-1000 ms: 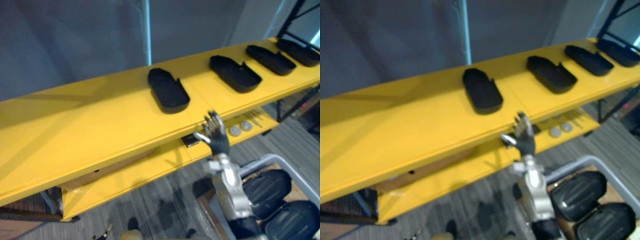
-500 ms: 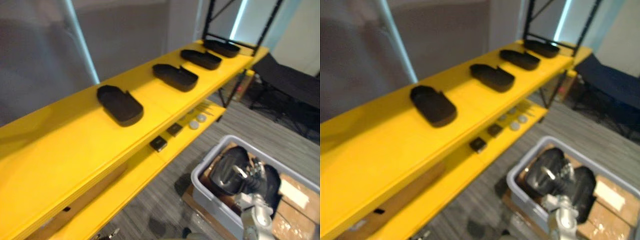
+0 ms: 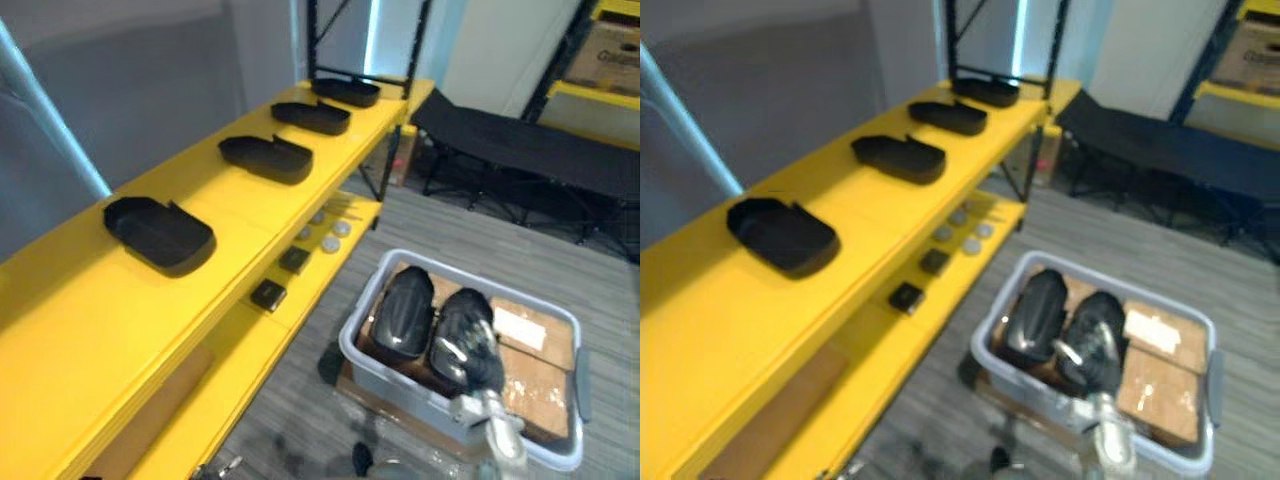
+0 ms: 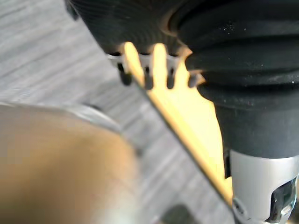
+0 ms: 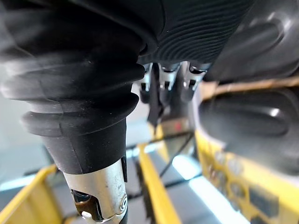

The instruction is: Walk over and take plastic housings, then place them on the shelf

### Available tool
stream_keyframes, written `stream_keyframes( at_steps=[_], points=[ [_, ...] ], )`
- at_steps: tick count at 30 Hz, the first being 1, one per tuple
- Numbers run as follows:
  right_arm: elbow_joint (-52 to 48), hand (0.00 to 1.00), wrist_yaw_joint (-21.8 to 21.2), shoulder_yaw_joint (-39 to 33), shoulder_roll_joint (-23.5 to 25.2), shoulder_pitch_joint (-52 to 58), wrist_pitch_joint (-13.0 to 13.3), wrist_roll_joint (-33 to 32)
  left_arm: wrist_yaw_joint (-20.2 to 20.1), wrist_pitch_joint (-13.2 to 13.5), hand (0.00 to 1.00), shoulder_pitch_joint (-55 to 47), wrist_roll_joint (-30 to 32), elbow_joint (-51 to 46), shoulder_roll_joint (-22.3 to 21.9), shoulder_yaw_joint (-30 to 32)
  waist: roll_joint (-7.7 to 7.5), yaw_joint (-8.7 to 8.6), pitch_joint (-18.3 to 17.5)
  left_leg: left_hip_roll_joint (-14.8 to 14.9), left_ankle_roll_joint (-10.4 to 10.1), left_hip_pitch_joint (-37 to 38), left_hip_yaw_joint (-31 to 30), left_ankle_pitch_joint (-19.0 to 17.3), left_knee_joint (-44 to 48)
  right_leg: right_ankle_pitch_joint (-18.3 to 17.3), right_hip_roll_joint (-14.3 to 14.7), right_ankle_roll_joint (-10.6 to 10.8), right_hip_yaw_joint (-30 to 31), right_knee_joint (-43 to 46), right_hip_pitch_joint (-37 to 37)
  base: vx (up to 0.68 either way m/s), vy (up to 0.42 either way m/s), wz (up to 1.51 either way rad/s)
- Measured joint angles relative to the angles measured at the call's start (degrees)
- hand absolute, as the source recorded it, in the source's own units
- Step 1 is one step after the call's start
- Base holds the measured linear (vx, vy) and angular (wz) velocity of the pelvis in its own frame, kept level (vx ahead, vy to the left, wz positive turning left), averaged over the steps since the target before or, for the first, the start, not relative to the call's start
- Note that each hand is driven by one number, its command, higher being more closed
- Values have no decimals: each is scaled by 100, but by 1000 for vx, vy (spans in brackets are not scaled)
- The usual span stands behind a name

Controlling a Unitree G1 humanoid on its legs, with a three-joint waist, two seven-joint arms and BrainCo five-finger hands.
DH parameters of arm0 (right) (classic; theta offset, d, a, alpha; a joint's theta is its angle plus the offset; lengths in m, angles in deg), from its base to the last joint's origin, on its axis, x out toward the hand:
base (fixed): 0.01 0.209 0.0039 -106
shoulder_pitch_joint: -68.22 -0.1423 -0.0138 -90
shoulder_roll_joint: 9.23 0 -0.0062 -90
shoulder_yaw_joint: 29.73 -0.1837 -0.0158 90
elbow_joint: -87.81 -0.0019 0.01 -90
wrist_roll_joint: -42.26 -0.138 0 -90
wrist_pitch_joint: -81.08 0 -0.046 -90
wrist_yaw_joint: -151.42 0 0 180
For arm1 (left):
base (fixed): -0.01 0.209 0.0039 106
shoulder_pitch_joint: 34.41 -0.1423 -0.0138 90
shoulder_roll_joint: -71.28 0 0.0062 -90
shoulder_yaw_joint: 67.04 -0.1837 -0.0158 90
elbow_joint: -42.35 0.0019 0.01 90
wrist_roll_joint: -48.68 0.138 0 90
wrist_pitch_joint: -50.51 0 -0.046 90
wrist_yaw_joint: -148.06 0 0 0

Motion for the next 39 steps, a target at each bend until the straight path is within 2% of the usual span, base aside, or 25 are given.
stream_keyframes(
  at_steps=[1,3,4,6,8,10,12,13,14,15,16,17,19,20,22,23,26,27,28,30,32,33,34,36,39],
  points=[
    [7,0,6,3,-6,-151,87,0,-13,21,0,6,-32,5,-19,-61,66,4,4,-53,-145,108,-102,-143,-284,21,18,37,85,-1,-130,-102,215,-73],
    [4,0,38,4,-8,-339,147,7,-35,89,0,116,-24,7,21,-70,71,-25,21,-143,-390,186,-56,-333,-811,101,-38,177,83,-2,-379,-115,209,-15],
    [60,0,147,64,42,-431,140,15,-41,153,0,209,27,8,85,-59,-112,4,143,-279,-555,179,28,-304,-896,172,-182,285,117,-8,-453,-114,189,-13],
    [82,0,330,224,66,-399,126,6,-34,226,0,210,220,46,213,-65,-216,90,236,-415,-483,168,79,-372,-773,273,-340,424,48,-8,-437,-105,162,-14],
    [101,0,514,201,64,-337,129,-57,6,260,0,258,637,67,210,-105,-219,89,244,-458,-421,165,72,-548,-492,293,-384,450,-51,61,-373,-65,160,-10],
    [132,0,683,147,70,-262,131,-122,-7,259,0,414,905,70,179,-277,-55,74,419,-454,-324,135,119,-822,3,294,-362,450,-111,328,-386,-92,162,-31],
    [105,0,662,122,135,-16,132,-263,-62,259,0,510,925,-47,128,-271,-4,89,562,-419,-265,166,325,-973,283,341,-392,467,-360,451,-406,-160,105,-52],
    [25,0,576,128,245,236,132,-379,-55,253,0,487,922,-186,137,-257,-47,91,582,-409,-198,167,465,-1024,380,468,-452,395,-622,412,-403,-183,69,-59],
    [-25,0,507,108,323,384,133,-381,-43,249,0,458,922,-279,146,-223,-94,92,588,-406,-170,165,537,-1011,369,377,-476,99,-682,341,-410,-189,55,-54],
    [-114,0,419,105,424,572,133,-340,-35,234,0,457,918,-393,128,-188,-89,76,595,-356,-63,169,688,-900,254,-131,-579,-550,-1253,375,-493,-154,32,-45],
    [-169,0,361,112,464,642,140,-318,-38,227,0,455,908,-438,92,-163,-66,91,579,-278,-71,177,785,-807,139,-473,-622,-579,-1513,552,-586,-190,-3,-69],
    [-212,0,229,168,635,652,172,-227,-46,208,0,471,722,-439,75,-110,-71,106,570,-74,-120,202,992,-593,-70,-519,-661,-537,-1754,1766,-925,-131,-31,-56],
    [-227,0,199,253,712,632,193,-223,-61,182,0,453,686,-436,124,-55,-162,138,514,42,-170,203,1030,-468,-180,-608,-799,-566,-1940,2530,-958,-75,-97,-40],
    [-201,0,187,430,726,542,266,-231,-75,75,0,403,702,-416,233,-39,-257,284,455,275,-304,189,1130,-348,-257,-687,-997,-679,-2015,3294,-849,-11,-190,-40],
    [-101,0,175,529,734,386,283,-237,-69,56,0,267,702,-413,310,-25,-317,324,422,380,-411,165,1179,-286,-252,-568,-1200,-672,-2007,3493,-706,16,-178,-50],
    [69,0,231,619,748,267,282,-354,-79,-16,0,82,689,-330,426,0,-423,358,335,369,-515,135,1207,-185,-357,-110,-1295,-383,-1986,3062,-527,-1,-173,-57],
    [198,0,406,531,722,222,231,-721,-167,-146,0,-60,709,-114,393,1,-262,375,252,388,-548,217,1167,386,-1110,-102,-1114,-340,-1990,2510,-496,-14,-221,-29],
    [208,0,513,415,720,242,148,-889,-227,-137,0,-117,760,-89,366,54,-209,369,281,387,-634,274,1274,613,-1375,-171,-1107,-220,-2000,2284,-500,-60,-221,-30],
    [302,0,597,362,718,253,34,-897,-249,-115,0,-254,752,-96,358,169,-197,412,282,357,-703,283,1488,697,-1457,-367,-1131,91,-2016,1991,-488,-63,-178,-51],
    [466,0,696,384,728,236,-221,-887,-247,-121,0,-500,684,-77,313,293,-293,470,226,325,-751,157,1741,719,-1394,-636,-1097,478,-2069,1269,-394,-93,-262,-84],
    [612,0,777,212,628,91,-308,-887,-242,-106,0,-438,531,-2,199,339,-181,487,365,400,-672,-150,1478,712,-1201,-434,-896,474,-2127,594,-321,-144,-267,-55],
    [668,0,806,-13,555,54,-345,-882,-239,1,0,-437,444,-4,11,353,-97,490,496,276,-552,-315,907,572,-1244,-260,-839,447,-1993,299,-358,-192,-78,-47],
    [774,0,884,-207,425,-71,-359,-867,-223,146,0,-458,301,16,-145,338,21,514,564,132,-574,-308,481,437,-1351,-125,-783,431,-1892,100,-404,-181,-22,-53],
    [838,0,987,-501,303,-136,-379,-798,-163,291,0,-478,177,7,-238,262,18,518,625,29,-647,-294,374,456,-1465,-26,-770,458,-1858,8,-459,-126,8,-31],
    [878,0,1333,-808,296,-214,-356,-469,-150,512,0,-475,69,-52,-172,162,-97,544,796,-165,-681,-348,196,435,-1435,101,-959,502,-2050,-130,-352,-105,56,10]
  ],
)
